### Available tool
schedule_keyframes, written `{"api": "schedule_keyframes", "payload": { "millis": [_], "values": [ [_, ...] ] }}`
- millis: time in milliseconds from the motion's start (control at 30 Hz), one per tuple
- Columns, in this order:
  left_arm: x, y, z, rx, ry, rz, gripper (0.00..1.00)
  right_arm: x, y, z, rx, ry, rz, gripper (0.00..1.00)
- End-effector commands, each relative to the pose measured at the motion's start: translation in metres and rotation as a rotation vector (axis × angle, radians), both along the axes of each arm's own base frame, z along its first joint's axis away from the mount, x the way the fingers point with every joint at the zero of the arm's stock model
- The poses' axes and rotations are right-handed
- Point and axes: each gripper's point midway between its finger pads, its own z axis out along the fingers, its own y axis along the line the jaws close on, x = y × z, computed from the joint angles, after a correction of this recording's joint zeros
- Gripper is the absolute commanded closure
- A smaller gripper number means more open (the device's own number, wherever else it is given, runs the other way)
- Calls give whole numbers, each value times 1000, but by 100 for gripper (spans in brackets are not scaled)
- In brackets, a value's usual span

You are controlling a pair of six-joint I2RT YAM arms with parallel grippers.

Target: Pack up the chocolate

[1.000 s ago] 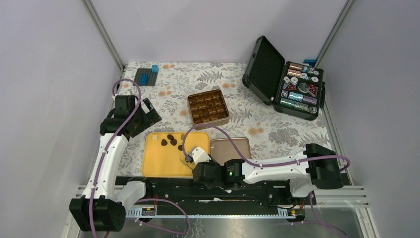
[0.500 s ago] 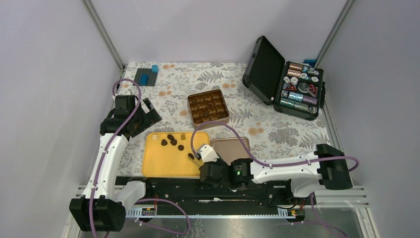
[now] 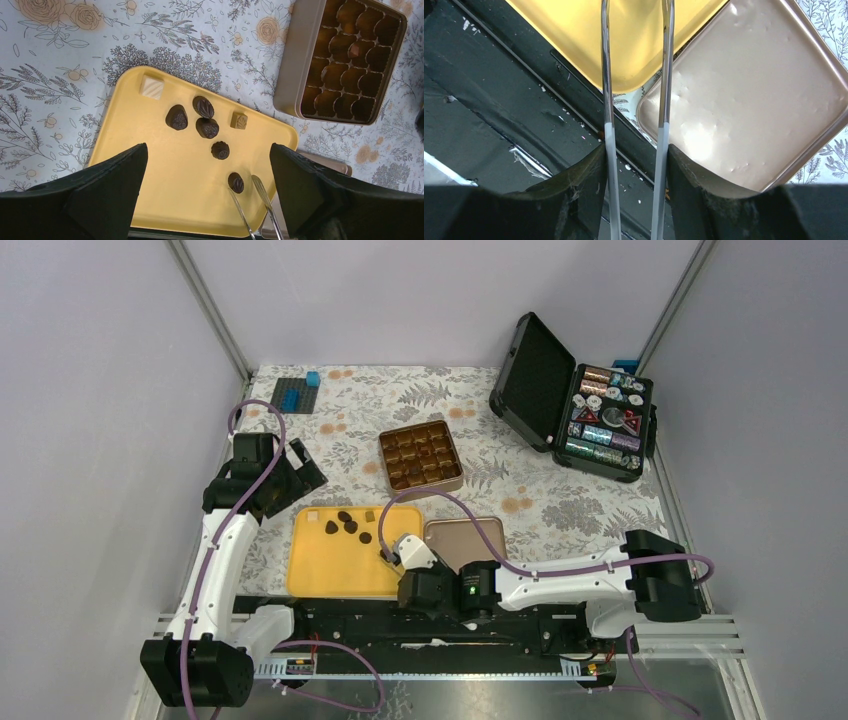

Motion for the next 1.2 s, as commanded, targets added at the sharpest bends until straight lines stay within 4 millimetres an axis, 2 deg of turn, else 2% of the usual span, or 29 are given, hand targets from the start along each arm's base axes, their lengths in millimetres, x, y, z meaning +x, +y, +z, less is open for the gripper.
{"api": "schedule_keyframes", "payload": {
  "millis": [0, 433, 667, 800, 967, 1167],
  "values": [
    [6, 0, 14, 1, -67, -2, 1, 6, 22, 18, 48, -56, 27, 49],
    [5, 0, 12, 0, -64, -4, 1, 8, 29, 15, 33, -73, 48, 60],
    [6, -3, 12, -11, -65, -18, 1, 16, 24, 21, 31, -110, 36, 77],
    [7, -2, 13, -6, -65, -19, 1, 24, 25, 41, 91, -99, 22, 84],
    [10, 3, 17, 20, -75, -13, 1, 41, 24, 77, 181, -101, -1, 86],
    [11, 1, 21, 12, -82, -15, 1, 87, 1, 119, 258, -149, -92, 87]
  ]
}}
